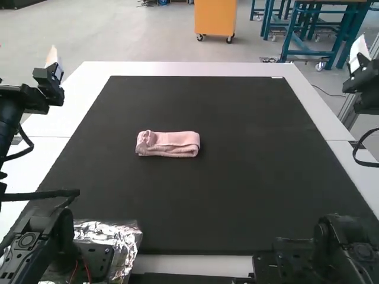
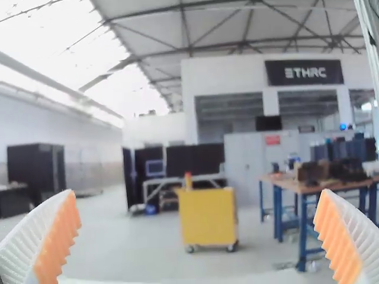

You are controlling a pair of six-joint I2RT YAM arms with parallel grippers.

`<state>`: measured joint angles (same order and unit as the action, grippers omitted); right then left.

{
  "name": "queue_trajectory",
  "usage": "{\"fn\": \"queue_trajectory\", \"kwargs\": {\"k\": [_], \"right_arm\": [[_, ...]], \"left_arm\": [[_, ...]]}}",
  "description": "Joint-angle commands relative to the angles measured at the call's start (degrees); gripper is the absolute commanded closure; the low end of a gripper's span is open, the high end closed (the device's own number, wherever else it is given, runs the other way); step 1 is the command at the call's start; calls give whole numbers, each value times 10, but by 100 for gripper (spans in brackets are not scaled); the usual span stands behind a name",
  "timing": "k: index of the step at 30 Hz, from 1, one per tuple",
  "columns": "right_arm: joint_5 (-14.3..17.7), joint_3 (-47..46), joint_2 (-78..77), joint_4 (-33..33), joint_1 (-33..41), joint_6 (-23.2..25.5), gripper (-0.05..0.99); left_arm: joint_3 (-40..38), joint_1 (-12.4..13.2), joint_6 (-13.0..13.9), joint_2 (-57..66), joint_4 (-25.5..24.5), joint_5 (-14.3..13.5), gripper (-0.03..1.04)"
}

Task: Fold the towel.

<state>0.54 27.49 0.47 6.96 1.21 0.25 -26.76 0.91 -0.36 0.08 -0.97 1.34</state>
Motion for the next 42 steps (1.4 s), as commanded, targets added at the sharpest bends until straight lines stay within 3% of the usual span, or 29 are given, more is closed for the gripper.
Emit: {"fn": "queue_trajectory", "kwargs": {"k": [1,3,5,8,9,11,14,16,18,22,42], "right_arm": [[39,-92,-4,86,-2,-24,3],[36,-161,-4,169,-2,-30,3],[15,-212,-4,233,-2,-50,3],[2,-265,-4,242,-2,-69,3],[3,-277,-4,244,-2,-75,3],[14,-276,-4,146,-5,-87,3],[14,-276,-5,46,-9,-84,3],[13,-276,-5,-31,-9,-83,3],[12,-276,-5,-63,-9,-88,3],[-4,-276,-4,-66,-9,-88,3],[-4,-276,-4,-67,-9,-88,3]], "left_arm": [[70,2,18,-1,43,25,4],[130,3,19,-1,103,19,4],[192,3,29,-1,190,-10,4],[262,2,48,-1,238,-36,4],[274,2,55,-1,201,-59,4],[267,0,38,-1,130,-58,4],[268,-3,-1,-1,72,-58,4],[269,1,-8,-1,20,-58,4],[269,0,-9,-1,19,-58,4],[268,-3,-14,-1,19,-58,4],[269,-3,-14,-1,19,-58,4]]}}
